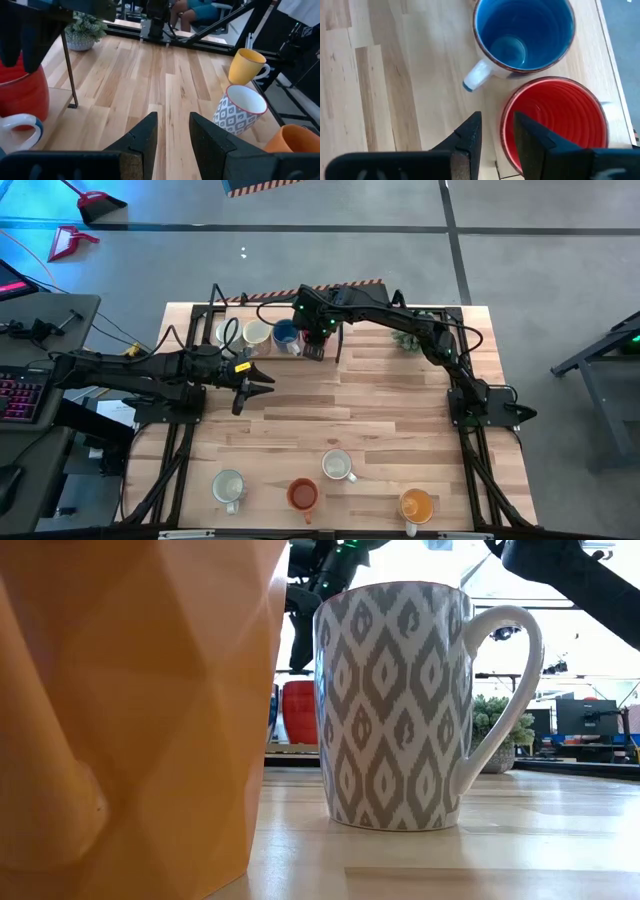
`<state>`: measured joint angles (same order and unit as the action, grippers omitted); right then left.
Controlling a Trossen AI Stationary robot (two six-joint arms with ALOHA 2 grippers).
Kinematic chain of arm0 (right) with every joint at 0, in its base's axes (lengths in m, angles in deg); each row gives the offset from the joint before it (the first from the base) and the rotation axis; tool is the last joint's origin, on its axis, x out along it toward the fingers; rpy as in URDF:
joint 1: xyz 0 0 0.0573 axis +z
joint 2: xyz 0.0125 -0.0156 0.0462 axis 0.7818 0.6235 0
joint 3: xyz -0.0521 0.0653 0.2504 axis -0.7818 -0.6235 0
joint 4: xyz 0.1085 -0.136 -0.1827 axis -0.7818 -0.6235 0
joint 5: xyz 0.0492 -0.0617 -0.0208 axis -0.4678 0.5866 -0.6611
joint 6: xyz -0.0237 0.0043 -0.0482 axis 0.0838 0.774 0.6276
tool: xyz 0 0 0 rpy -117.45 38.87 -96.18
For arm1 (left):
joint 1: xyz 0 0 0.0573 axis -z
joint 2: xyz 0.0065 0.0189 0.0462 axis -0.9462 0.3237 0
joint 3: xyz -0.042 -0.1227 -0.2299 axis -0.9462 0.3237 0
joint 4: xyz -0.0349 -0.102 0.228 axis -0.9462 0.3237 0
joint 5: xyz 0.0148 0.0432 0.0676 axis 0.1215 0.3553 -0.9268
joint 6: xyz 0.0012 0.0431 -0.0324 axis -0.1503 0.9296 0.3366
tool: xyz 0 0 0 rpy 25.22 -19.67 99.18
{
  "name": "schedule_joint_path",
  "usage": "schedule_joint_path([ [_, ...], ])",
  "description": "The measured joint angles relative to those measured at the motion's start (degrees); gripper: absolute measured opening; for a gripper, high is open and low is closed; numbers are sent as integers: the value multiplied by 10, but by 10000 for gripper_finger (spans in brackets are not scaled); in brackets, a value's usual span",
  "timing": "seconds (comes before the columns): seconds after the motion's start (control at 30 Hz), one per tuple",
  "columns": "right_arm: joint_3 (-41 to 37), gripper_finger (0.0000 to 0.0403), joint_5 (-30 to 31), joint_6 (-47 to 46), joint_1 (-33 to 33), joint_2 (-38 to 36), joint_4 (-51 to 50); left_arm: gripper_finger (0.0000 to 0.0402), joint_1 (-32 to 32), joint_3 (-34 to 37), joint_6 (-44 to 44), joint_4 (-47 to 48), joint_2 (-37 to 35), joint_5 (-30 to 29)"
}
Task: Place coffee mugs
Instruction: Put the red mug on the shelf
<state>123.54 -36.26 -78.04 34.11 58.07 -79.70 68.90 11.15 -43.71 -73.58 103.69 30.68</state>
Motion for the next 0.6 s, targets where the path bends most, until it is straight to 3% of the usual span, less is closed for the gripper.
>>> schedule_joint_path([
  [0.6,-17,87,36,-11,1,3,2,101,0,0,15,2,0,-2],
])
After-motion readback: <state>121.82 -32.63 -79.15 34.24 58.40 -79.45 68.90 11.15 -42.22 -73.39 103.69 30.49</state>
